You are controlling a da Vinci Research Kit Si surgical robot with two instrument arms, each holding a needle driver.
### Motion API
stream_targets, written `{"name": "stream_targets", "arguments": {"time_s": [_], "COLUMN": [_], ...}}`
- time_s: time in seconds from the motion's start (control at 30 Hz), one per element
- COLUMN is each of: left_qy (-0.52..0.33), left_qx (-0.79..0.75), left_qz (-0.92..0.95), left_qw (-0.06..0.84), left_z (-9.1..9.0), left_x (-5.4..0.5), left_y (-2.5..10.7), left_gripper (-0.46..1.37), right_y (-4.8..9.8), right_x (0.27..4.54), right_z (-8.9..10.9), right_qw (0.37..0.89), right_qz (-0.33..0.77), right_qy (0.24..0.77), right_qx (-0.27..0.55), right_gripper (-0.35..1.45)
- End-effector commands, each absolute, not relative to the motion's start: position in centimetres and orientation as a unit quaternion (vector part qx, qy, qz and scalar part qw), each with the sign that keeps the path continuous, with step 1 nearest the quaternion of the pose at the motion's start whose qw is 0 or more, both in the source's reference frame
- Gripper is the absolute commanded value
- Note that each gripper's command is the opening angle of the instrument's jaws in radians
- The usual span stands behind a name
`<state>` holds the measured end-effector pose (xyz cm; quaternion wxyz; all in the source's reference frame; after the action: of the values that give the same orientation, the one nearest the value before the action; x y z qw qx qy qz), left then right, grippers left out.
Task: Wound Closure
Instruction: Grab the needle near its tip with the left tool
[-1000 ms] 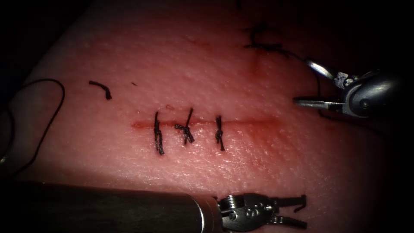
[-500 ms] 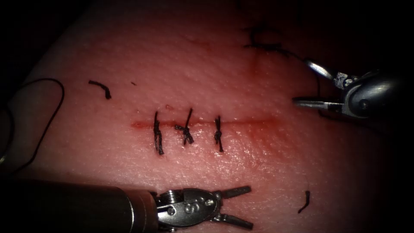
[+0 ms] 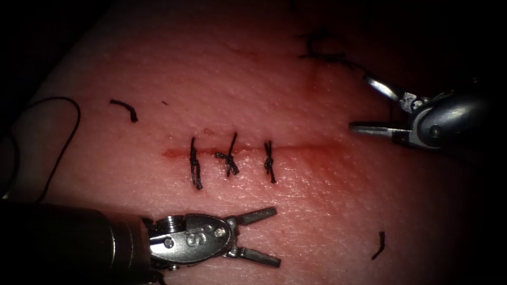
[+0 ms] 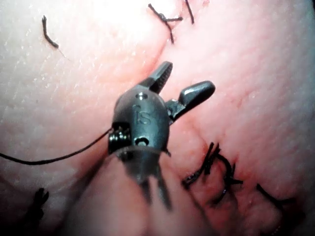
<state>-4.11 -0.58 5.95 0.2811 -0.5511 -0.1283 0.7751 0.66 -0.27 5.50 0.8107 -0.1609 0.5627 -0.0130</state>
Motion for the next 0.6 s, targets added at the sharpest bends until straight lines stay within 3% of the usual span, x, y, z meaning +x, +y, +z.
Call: {"name": "stream_targets", "arguments": {"time_s": [0.03,0.6], "left_qy": [-0.124,-0.077], "left_qx": [-0.551,-0.551], "left_qz": [0.777,0.784], "left_qw": [0.277,0.274], "left_z": [5.93,5.5], "left_x": [-4.06,-3.16], "left_y": [-0.56,-0.21], "left_gripper": [0.68,0.75], "right_y": [-0.28,-0.5], "right_x": [0.66,0.81], "right_z": [5.49,5.36], "right_qw": [0.813,0.832], "right_qz": [-0.016,0.008], "right_qy": [0.562,0.548], "right_qx": [-0.151,-0.084], "right_gripper": [1.44,1.44]}}
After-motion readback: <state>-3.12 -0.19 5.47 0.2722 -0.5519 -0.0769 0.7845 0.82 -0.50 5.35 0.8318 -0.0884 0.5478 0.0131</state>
